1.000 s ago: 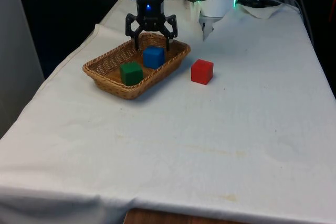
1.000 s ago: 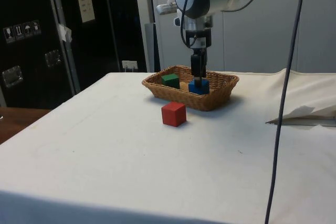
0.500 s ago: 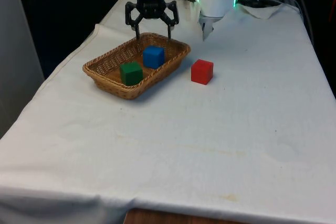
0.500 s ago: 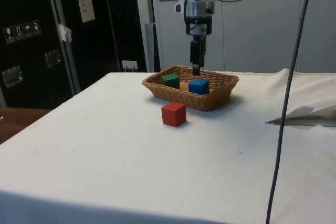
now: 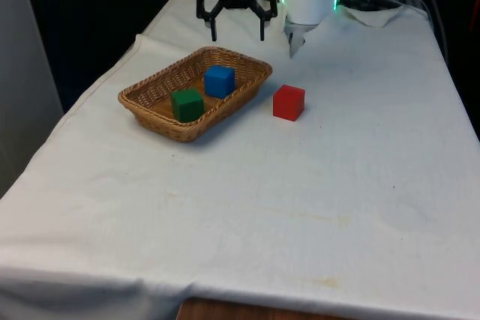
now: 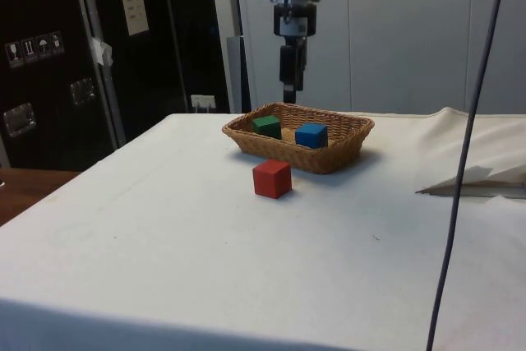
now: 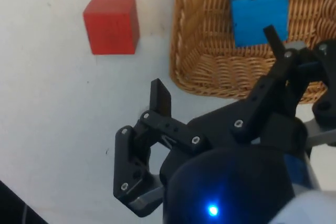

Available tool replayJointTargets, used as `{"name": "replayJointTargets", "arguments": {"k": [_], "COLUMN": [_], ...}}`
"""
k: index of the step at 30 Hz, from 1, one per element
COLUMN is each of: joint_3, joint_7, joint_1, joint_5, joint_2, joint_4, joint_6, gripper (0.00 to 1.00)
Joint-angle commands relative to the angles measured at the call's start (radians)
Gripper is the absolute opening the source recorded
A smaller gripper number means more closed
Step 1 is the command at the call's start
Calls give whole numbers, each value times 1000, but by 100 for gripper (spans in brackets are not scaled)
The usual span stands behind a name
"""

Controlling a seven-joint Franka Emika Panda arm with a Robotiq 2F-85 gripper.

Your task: Pick up exactly two blocks and place them into the basket.

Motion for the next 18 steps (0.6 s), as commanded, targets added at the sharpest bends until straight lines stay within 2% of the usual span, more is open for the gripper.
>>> {"name": "replayJointTargets", "arguments": {"k": [1,2,3,4,10,11,13,18], "joint_3": [4,14,16,20,49,51,63,90], "joint_7": [34,54,32,64,118,97,143,189], "joint_1": [2,1,0,1,0,0,0,1], "joint_5": [-31,-47,-24,-55,-97,-73,-117,-150], "joint_2": [2,-7,-13,-11,-29,-33,-33,-28], "joint_4": [10,13,7,15,30,24,37,50], "joint_6": [-7,-13,-8,-16,-33,-27,-39,-44], "gripper": [100,100,100,100,100,100,100,100]}}
